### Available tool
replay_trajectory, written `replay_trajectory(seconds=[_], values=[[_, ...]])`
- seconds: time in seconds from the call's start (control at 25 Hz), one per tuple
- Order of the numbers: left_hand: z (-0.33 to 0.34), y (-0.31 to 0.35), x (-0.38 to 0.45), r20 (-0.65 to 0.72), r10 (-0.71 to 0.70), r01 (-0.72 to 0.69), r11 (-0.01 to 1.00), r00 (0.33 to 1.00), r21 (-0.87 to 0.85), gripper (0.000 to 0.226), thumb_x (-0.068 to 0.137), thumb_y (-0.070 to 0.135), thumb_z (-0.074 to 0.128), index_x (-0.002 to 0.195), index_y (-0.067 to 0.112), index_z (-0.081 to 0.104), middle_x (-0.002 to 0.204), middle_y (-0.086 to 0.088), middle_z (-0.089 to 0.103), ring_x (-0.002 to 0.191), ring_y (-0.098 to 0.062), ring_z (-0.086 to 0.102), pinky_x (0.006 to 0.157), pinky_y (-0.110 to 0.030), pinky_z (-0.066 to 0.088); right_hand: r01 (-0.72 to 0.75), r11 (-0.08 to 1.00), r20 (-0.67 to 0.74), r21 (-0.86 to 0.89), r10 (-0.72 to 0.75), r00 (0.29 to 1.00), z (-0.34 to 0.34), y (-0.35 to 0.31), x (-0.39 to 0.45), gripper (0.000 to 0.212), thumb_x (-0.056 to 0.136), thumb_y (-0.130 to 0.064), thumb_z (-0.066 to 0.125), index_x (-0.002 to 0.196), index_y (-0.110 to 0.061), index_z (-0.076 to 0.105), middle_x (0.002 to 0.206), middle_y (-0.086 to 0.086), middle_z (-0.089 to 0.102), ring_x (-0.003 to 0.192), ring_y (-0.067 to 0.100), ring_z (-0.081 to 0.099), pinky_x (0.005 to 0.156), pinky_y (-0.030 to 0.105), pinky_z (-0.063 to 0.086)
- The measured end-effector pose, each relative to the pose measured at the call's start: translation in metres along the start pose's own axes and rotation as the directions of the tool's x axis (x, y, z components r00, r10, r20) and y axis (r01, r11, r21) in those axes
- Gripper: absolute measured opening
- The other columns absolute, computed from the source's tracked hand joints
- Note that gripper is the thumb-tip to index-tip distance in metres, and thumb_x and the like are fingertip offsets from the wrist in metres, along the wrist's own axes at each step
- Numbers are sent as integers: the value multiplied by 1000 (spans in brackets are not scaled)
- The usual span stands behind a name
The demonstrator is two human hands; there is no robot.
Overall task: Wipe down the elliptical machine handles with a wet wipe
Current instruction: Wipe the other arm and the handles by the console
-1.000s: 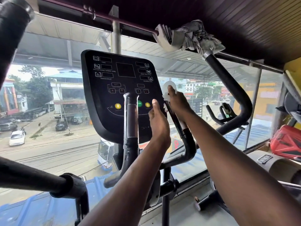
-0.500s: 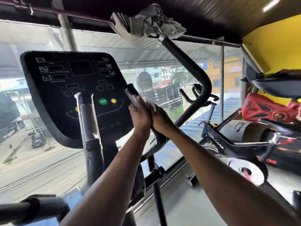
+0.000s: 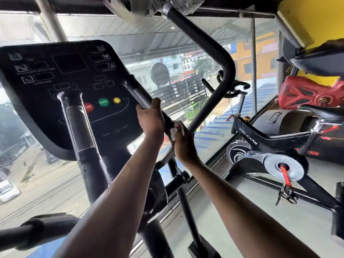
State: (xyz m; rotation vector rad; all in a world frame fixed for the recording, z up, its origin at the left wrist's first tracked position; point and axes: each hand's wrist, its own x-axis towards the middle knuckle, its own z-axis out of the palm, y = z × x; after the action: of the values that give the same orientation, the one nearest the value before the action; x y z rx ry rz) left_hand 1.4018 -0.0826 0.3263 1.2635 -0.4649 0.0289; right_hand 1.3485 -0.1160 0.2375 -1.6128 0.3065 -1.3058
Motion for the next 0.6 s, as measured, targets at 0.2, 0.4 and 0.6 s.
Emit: replay_trajectory(seconds=[0.2,0.4,0.6], values=[[0,-2,-9,-26,-14,14,1000,1000,-2,16,72,27,66,81,23,54,74,3,58,68,-16,55,70,-30,46,-84,992,44,98,80,996,-5,-12,3,34,101,-32,29,92,-17,59,84,-3,53,85,6,48,81,25,36],[2,-20,-36,11,25,-25,999,1000,48,16,81,9,63,86,11,49,60,6,45,39,2,40,47,-16,38,-229,908,55,351,224,973,1,16,-14,33,97,-35,36,87,-16,60,84,19,54,78,15,46,71,30,37],[0,-24,-36,80,-10,7,999,997,38,18,77,15,63,75,15,45,53,6,44,39,-6,43,44,-18,38,-308,840,70,446,310,948,-6,2,-4,41,105,-33,29,98,-13,64,88,-1,65,77,0,60,73,15,46]])
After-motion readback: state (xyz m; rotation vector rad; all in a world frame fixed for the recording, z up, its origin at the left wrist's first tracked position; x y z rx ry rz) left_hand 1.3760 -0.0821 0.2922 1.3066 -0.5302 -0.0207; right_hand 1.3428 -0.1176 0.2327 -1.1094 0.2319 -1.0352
